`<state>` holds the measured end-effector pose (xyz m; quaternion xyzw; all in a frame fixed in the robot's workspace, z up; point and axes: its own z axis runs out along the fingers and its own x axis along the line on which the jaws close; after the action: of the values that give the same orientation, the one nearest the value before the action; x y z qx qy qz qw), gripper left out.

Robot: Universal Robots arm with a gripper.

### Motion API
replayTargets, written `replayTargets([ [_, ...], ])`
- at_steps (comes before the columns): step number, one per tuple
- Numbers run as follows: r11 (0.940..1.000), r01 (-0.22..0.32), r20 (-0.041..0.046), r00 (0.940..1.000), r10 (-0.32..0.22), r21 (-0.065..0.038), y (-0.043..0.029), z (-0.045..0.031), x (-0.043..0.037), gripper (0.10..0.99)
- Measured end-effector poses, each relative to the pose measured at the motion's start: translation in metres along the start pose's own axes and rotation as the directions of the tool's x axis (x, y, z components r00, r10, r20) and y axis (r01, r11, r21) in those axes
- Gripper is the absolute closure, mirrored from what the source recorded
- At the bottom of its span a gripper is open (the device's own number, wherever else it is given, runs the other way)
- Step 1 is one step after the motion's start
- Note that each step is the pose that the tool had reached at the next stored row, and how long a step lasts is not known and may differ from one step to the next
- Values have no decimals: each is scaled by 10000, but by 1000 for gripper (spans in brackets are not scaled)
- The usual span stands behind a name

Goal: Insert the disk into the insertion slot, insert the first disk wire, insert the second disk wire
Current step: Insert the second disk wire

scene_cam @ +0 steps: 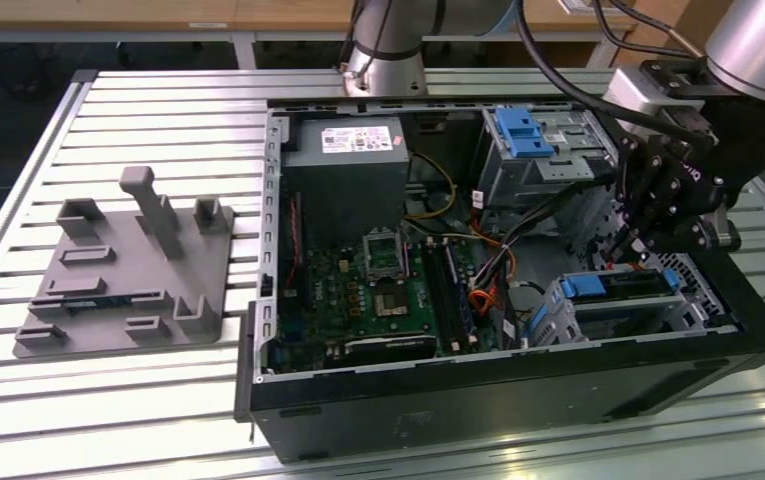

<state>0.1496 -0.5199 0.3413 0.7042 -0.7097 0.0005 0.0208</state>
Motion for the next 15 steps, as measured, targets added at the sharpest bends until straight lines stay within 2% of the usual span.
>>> replayTargets([
  [8,10000,1,23,10000,-1,0,0,1,3,941],
  [15,10000,1,34,10000,-1,0,-1,10,86,941],
])
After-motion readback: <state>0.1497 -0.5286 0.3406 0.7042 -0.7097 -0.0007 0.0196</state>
